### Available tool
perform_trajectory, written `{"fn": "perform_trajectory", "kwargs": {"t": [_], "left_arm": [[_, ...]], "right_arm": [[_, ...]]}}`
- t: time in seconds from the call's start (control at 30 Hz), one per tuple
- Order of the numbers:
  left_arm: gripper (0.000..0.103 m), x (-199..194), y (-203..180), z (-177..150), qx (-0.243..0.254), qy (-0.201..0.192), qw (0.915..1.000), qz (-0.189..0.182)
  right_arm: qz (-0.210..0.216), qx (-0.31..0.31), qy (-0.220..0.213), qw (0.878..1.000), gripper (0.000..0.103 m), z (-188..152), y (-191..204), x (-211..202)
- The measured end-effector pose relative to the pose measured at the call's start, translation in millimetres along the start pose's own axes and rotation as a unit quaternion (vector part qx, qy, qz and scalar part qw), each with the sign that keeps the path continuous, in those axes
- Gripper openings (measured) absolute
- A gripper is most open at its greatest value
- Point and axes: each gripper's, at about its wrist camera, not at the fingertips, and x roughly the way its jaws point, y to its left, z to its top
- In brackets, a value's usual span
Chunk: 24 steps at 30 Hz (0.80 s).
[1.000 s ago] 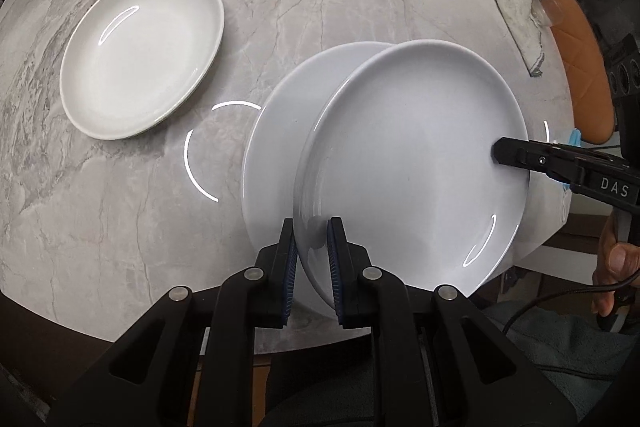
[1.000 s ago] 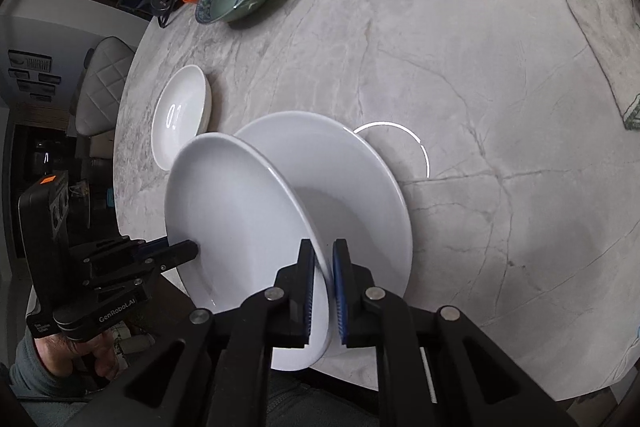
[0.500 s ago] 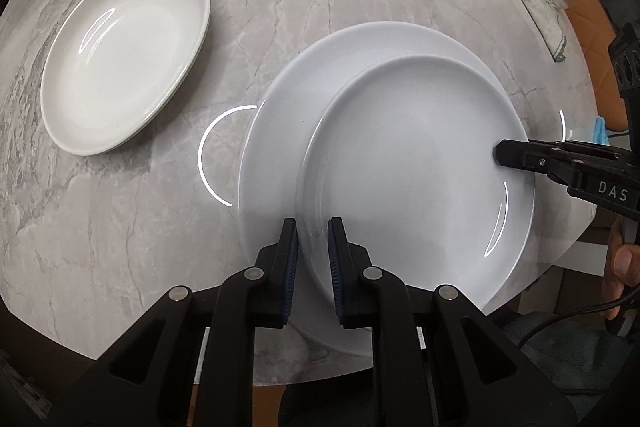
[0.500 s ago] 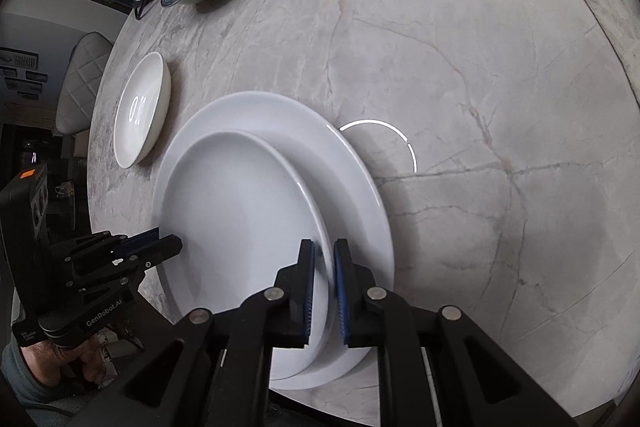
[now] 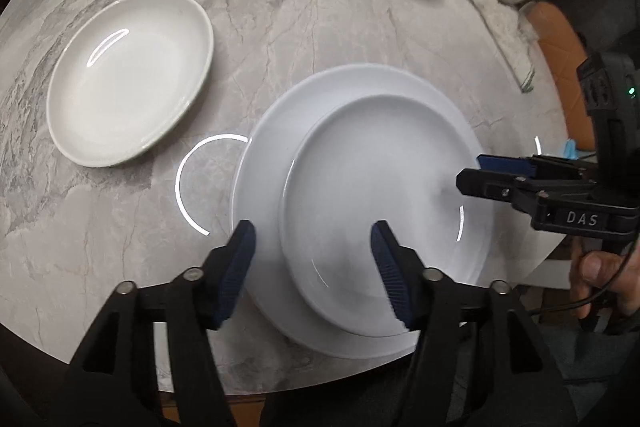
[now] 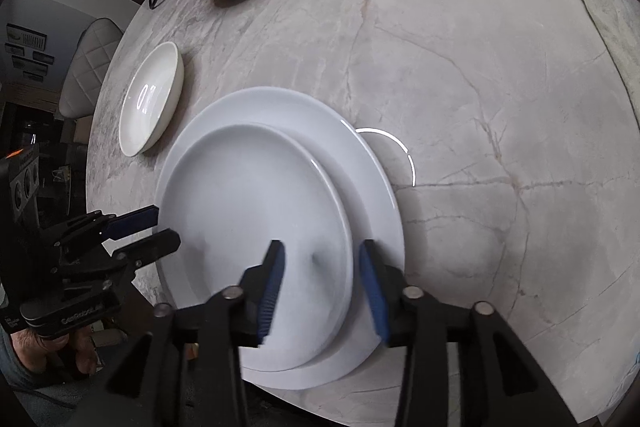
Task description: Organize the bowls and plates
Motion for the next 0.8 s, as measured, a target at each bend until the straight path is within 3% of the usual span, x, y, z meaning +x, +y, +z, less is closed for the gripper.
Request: {"fn": "perform_trajectory", "kwargs": {"t": [0.03,0.13,0.23,0.27,0.33,0.43,0.5,0.6,0.8], "left_arm": [[0.066,-11,7,-1,-0.013,-0.017,0.9997,-0.012],[0.073,-47,49,1,-0.082,-0.084,0.9928,-0.021],[0.079,-80,110,-2,-0.173,-0.169,0.9697,-0.033],[0.089,-88,130,-2,-0.197,-0.185,0.9625,-0.027],[0.092,-94,163,9,-0.219,-0.168,0.9611,-0.007],[0.091,-101,198,24,-0.237,-0.158,0.9583,0.017],[0.091,-97,215,36,-0.255,-0.129,0.9577,0.034],[0.089,-88,231,39,-0.271,-0.134,0.9532,0.014],[0.080,-49,232,49,-0.248,-0.096,0.9631,-0.038]], "right_arm": [[-0.003,-0.005,-0.011,1.000,0.063,1,2,-6],[0.003,-0.008,-0.045,0.999,0.068,8,0,-29],[0.031,-0.017,-0.077,0.996,0.072,29,-1,-52],[0.044,-0.026,-0.079,0.996,0.076,40,2,-56],[0.068,-0.046,-0.070,0.994,0.086,64,13,-56],[0.126,-0.059,-0.044,0.989,0.087,104,37,-38],[0.124,-0.062,-0.023,0.990,0.086,128,56,-20],[0.158,-0.077,-0.021,0.984,0.081,157,86,2],[0.227,-0.068,0.022,0.971,0.079,182,118,56]]}}
